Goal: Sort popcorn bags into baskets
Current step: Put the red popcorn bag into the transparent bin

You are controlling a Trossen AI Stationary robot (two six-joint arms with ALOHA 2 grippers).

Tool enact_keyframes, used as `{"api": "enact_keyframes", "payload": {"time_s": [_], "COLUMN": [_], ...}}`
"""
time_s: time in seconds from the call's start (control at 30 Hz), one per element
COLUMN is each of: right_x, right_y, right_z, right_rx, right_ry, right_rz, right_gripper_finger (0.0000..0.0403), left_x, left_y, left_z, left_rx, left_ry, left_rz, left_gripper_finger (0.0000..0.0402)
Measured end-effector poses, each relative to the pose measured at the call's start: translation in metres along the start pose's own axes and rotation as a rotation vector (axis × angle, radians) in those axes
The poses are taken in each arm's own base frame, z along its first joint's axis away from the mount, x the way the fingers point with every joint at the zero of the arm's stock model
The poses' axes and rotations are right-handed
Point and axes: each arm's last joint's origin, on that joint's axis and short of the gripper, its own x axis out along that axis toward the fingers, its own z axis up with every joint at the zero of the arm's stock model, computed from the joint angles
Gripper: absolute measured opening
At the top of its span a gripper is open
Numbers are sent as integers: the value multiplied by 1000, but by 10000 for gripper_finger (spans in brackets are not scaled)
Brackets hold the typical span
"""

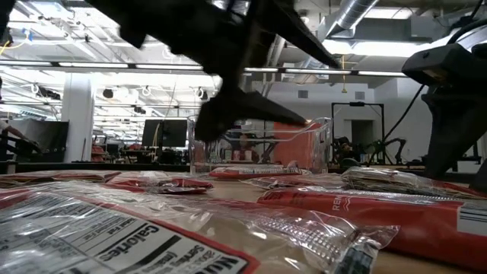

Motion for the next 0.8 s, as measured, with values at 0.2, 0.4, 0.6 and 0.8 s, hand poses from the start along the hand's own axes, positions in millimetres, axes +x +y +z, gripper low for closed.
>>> {"api": "enact_keyframes", "payload": {"time_s": [0.2, 0.4, 0.6, 0.8], "right_x": [1, 6, 9, 11], "right_y": [1, -2, -5, -4], "right_z": [0, 0, 1, 4], "right_rx": [1, 37, 68, 76], "right_ry": [-19, -34, -42, -49], "right_rz": [23, 38, 59, 57], "right_gripper_finger": [255, 255, 255, 255], "left_x": [32, 43, 43, 43], "left_y": [10, 12, 16, 18], "left_z": [6, 14, 21, 20], "left_rx": [-14, -21, -22, -17], "left_ry": [62, 93, 87, 98], "left_rz": [-14, -46, -39, -22], "left_gripper_finger": [263, 263, 263, 263]}}
